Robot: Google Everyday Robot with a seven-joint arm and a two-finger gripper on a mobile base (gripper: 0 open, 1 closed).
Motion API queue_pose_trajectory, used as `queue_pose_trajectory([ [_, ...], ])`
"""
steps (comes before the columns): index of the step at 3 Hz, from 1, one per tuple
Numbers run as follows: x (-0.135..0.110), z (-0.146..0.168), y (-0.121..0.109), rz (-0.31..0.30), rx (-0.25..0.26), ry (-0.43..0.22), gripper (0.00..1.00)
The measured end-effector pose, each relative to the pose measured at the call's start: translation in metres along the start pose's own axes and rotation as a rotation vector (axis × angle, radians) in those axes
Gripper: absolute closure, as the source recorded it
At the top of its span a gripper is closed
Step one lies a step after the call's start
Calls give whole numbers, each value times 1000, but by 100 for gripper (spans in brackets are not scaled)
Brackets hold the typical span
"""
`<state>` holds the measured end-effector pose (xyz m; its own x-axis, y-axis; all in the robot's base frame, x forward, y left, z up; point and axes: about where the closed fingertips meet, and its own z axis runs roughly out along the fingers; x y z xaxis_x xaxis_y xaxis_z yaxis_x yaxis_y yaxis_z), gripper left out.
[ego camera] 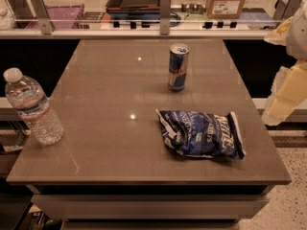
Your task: Move redbull can near water bottle
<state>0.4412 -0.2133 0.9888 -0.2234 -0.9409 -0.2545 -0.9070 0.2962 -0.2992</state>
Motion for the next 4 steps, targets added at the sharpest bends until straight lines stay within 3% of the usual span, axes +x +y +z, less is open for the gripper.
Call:
queue_pose_trajectory([
  [1,-2,6,-6,29,31,-61,0],
  [3,-29,51,-42,127,100,-355,0],
  [4,-48,68,-54,186,93,-474,0],
])
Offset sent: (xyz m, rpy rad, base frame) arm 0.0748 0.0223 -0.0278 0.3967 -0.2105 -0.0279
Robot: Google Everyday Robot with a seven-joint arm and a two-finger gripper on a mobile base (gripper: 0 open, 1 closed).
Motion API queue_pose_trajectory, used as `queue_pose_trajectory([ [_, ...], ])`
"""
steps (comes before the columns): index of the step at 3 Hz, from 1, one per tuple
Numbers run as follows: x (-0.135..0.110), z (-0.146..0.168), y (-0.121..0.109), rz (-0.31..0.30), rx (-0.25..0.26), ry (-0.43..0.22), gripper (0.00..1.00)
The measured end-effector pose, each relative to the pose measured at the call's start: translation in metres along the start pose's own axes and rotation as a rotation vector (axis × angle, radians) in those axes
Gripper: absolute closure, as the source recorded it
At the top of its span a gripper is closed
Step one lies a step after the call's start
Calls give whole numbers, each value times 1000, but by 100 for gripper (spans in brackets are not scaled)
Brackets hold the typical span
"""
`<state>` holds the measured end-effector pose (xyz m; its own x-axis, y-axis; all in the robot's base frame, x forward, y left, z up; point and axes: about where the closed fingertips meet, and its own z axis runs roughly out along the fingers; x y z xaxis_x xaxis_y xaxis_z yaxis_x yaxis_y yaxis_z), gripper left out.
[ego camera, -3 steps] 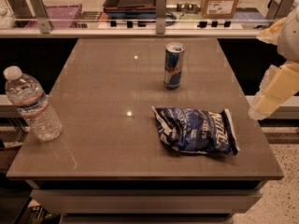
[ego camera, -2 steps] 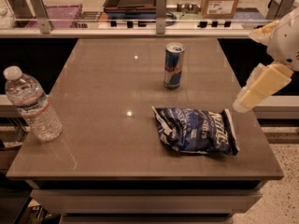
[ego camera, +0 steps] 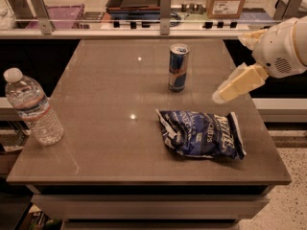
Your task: Move redbull can near water bottle
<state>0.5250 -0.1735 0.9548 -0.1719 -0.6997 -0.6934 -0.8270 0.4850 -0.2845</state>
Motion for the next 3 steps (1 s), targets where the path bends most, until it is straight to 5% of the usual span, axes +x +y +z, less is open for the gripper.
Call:
queue_pose_trajectory([
  [3,8,65,-25,174,-14,-233,0],
])
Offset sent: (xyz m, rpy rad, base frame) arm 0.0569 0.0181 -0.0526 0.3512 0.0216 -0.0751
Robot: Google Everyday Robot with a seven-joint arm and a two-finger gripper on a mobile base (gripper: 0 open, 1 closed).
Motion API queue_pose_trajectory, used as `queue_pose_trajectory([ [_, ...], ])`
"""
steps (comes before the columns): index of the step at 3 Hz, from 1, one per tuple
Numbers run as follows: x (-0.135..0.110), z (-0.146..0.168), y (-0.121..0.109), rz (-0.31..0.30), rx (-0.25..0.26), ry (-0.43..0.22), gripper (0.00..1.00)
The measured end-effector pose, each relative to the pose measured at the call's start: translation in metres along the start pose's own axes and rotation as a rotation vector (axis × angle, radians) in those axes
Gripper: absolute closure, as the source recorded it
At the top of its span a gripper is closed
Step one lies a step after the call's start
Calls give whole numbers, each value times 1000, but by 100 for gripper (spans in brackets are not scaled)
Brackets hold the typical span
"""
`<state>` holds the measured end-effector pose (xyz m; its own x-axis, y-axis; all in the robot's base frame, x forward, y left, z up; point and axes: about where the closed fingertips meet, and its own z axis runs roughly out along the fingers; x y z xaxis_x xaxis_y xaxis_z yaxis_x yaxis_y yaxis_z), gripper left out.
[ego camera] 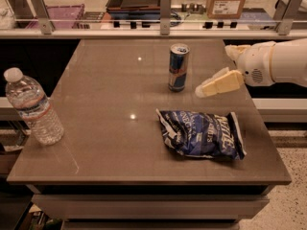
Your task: Move redbull can near water bottle
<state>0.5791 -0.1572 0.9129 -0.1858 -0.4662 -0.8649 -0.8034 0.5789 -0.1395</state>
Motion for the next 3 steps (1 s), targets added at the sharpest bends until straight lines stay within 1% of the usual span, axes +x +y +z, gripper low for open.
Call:
queue_pose_trajectory([
  [1,2,15,-12,7,-9,-38,0],
  [2,-3,28,-16,-1,-12,-66,0],
  [3,-16,43,-16,-22,-38,-96,0],
])
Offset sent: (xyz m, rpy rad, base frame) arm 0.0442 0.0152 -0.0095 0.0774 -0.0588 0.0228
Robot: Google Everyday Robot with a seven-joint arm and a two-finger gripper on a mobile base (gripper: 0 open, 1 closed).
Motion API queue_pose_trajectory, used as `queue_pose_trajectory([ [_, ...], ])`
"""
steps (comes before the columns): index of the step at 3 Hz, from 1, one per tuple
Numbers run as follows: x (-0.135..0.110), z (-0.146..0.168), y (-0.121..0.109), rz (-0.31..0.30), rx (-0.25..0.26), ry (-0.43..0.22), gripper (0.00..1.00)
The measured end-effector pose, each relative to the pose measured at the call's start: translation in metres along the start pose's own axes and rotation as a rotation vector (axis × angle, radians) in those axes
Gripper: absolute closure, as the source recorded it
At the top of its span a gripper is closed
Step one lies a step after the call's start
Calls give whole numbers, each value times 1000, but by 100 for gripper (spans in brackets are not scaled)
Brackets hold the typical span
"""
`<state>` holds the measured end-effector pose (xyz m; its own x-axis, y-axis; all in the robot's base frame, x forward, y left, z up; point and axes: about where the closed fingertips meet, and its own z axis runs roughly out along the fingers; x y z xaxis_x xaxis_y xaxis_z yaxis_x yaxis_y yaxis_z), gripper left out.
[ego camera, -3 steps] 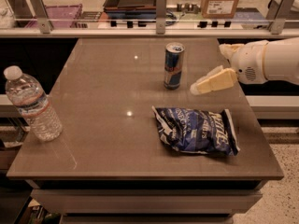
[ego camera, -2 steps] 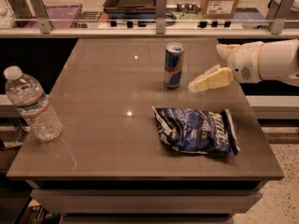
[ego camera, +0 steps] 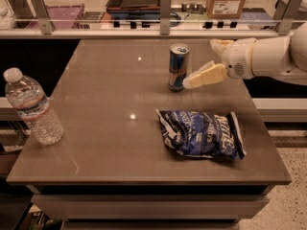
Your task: Move redbull can near water bottle
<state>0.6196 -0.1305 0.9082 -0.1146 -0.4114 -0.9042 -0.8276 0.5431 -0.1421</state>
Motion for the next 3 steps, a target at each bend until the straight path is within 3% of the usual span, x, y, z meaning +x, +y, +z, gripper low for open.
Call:
queue_pose_trajectory([
  [2,-8,25,1,-6,-49,-52,0],
  [3,-6,29,1,11,-49,-101,0],
])
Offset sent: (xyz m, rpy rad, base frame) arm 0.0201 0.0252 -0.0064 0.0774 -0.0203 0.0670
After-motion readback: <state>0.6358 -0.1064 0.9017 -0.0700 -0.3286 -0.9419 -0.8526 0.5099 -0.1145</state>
